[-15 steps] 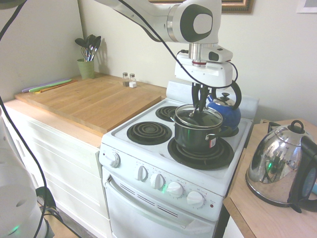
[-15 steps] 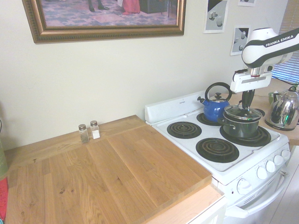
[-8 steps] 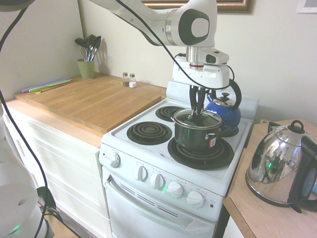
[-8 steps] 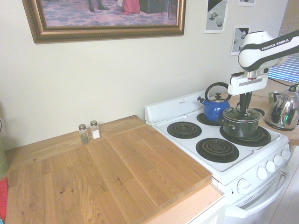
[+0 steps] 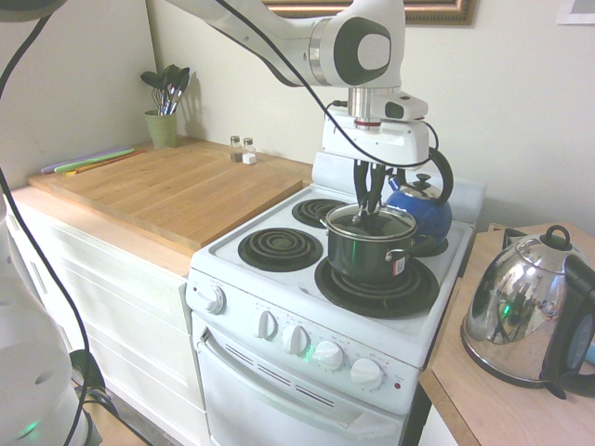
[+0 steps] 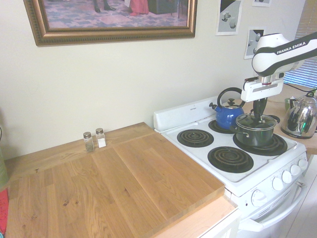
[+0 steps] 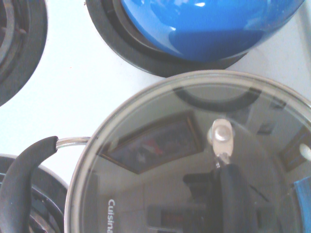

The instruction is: Cover the lid of the pot

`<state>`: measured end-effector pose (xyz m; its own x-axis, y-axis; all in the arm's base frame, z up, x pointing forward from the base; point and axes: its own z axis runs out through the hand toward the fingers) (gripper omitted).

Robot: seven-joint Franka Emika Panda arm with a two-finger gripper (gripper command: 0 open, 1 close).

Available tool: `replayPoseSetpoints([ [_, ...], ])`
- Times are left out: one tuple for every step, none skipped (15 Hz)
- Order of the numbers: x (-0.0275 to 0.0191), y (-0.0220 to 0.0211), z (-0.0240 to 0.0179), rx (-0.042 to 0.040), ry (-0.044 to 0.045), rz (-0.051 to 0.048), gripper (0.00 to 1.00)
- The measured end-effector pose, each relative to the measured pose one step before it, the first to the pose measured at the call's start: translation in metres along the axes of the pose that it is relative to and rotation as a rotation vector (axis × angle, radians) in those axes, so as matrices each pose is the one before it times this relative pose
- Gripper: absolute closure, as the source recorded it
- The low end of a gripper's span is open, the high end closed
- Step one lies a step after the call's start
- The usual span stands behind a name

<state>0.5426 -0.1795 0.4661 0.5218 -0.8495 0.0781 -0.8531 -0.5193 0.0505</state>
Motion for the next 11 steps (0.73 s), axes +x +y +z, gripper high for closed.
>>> replayPoseSetpoints([
  [-0.00001, 0.00003, -0.00013, 0.00018, 0.00014, 0.00006, 0.0],
  [0.0, 0.00002, 0.00004, -0.00005, -0.00006, 0.00003, 0.0],
  [0.0, 0.0, 0.0, 0.00002, 0.00002, 0.0, 0.0],
  [-0.00004, 0.00011, -0.00051, 0.00075, 0.00064, 0.00006, 0.0],
  [-0.00012, 0.00042, -0.00191, 0.00266, 0.00226, 0.00033, 0.0],
  [-0.00027, 0.00096, -0.00429, 0.00582, 0.00494, 0.00073, 0.0],
  [-0.00054, 0.0017, -0.00667, 0.00848, 0.00699, 0.00125, 0.0],
  [-0.00097, 0.00234, -0.00849, 0.00986, 0.00698, 0.00177, 0.0],
  [-0.00136, 0.00272, -0.01043, 0.01462, 0.00671, 0.00344, 0.0],
  [-0.00186, 0.0033, -0.01243, 0.01743, 0.00659, 0.00432, 0.0],
  [-0.00201, 0.00394, -0.01431, 0.01846, 0.01247, 0.00315, 0.0],
])
